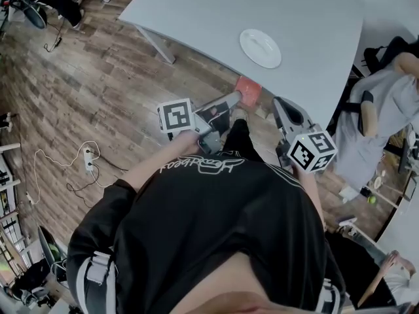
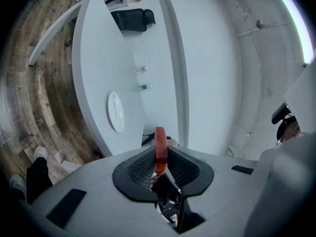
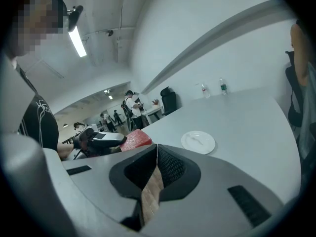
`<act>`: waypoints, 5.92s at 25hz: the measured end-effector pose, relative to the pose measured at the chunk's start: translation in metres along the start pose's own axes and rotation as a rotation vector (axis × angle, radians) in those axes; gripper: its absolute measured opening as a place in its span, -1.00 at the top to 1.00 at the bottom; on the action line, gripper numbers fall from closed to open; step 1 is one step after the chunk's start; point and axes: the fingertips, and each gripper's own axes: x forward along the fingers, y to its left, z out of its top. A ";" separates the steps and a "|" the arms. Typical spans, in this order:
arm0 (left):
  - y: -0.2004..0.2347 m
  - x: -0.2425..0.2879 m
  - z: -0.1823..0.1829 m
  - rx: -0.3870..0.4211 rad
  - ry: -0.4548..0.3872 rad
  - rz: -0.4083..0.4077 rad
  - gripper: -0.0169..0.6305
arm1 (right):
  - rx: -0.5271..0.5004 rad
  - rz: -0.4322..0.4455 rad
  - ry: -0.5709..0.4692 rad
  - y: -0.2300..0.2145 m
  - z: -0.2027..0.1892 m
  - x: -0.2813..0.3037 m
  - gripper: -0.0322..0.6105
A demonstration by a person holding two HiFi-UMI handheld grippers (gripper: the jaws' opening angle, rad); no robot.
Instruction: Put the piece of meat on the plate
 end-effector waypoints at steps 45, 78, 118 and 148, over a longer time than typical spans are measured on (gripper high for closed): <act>0.139 0.142 0.111 -0.024 -0.048 0.252 0.72 | 0.061 0.090 0.127 -0.177 0.047 0.119 0.87; 0.191 0.149 0.109 0.217 0.074 0.504 0.71 | 0.127 0.104 0.169 -0.189 0.021 0.134 0.87; 0.187 0.140 0.103 0.668 0.229 0.659 0.14 | 0.149 0.098 0.142 -0.179 0.016 0.124 0.87; 0.051 0.068 0.017 0.535 0.170 0.304 0.92 | 0.030 0.121 0.020 -0.057 0.019 0.048 0.87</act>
